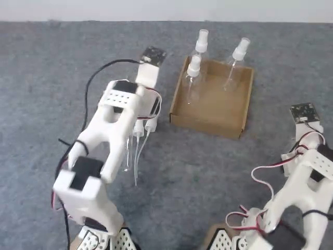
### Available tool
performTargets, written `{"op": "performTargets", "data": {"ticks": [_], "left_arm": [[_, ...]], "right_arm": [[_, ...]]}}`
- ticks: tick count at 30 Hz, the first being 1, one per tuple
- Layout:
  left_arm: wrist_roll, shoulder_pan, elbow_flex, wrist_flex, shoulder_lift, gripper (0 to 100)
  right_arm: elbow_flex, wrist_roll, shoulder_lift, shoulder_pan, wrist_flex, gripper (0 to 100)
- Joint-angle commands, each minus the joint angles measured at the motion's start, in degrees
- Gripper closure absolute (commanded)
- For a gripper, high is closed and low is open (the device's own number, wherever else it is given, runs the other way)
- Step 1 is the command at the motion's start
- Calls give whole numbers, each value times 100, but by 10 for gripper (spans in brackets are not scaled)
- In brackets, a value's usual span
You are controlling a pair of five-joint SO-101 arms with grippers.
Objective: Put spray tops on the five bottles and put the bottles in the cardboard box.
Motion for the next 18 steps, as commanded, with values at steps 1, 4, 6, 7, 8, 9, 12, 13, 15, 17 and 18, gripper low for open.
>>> {"op": "performTargets", "data": {"ticks": [1, 4, 6, 7, 8, 9, 12, 13, 15, 17, 18], "left_arm": [[70, 123, -365, 26, 141, 859], [79, 202, -374, -18, 334, 859], [88, 229, -347, -123, 440, 859], [88, 237, -347, -132, 510, 859], [88, 246, -347, -132, 589, 859], [97, 246, -356, -132, 677, 859], [97, 237, -391, -123, 809, 892], [97, 237, -400, -123, 791, 923], [97, 246, -400, -105, 730, 988], [97, 273, -391, -9, 615, 990], [105, 281, -391, 53, 527, 991]], "right_arm": [[-62, 62, 215, 242, -418, 919], [-62, 70, 356, 312, -514, 919], [-62, 70, 374, 321, -488, 919], [-62, 70, 374, 321, -488, 919], [-62, 70, 374, 312, -488, 918], [-62, 70, 374, 312, -488, 918], [-62, 70, 374, 312, -488, 919], [-53, 70, 374, 312, -488, 919], [-44, 70, 374, 312, -479, 919], [-44, 70, 374, 312, -479, 919], [-44, 70, 374, 312, -488, 919]]}}
